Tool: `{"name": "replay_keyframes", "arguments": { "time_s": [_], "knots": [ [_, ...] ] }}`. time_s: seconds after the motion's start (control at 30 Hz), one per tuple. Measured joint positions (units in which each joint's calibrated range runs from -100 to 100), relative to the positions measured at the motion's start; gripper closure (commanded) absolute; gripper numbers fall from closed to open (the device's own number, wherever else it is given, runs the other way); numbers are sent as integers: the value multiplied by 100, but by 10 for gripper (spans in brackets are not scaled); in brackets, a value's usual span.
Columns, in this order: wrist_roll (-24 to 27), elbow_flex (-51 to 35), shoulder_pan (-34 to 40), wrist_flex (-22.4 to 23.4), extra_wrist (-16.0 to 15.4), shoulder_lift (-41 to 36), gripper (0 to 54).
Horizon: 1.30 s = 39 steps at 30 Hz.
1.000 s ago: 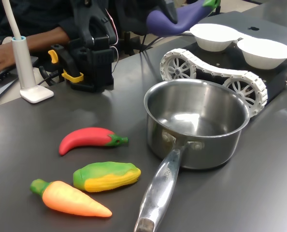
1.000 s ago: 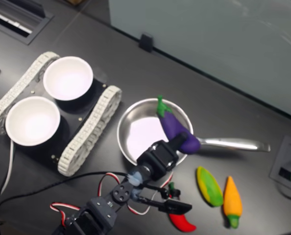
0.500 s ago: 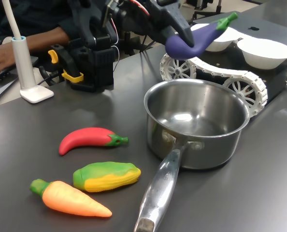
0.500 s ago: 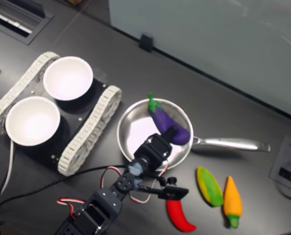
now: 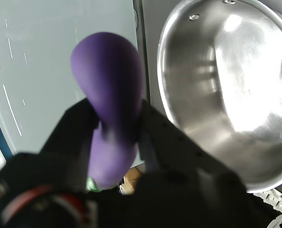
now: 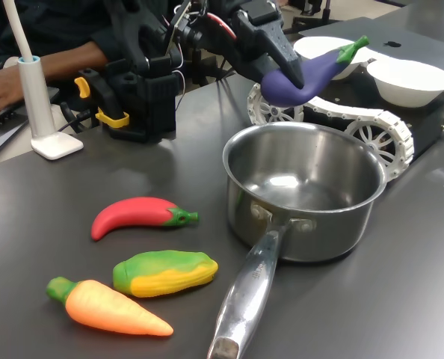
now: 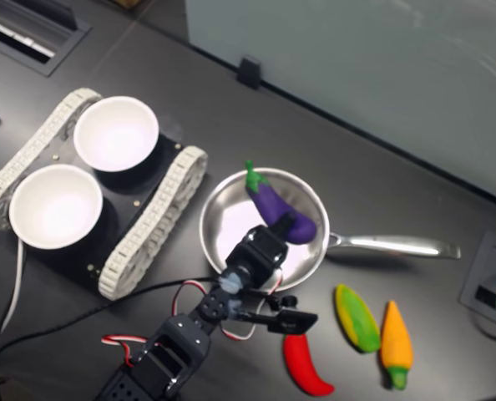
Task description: Pick up the brinjal and place them in the pan
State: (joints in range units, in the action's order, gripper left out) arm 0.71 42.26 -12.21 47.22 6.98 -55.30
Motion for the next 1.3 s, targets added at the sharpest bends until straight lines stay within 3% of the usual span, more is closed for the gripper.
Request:
{"name": "replay_keyframes", "arguments": {
  "time_s": [0.37,0.5,0.73,1.13,1.3],
  "knots": [
    [-88,751,-55,-187,0,0,523],
    [-88,977,-55,-323,0,0,454],
    [-88,1312,-132,-561,0,0,420],
    [-278,1620,77,-569,0,-25,383],
    [-405,1629,165,-569,-9,-67,303]
  ]
}}
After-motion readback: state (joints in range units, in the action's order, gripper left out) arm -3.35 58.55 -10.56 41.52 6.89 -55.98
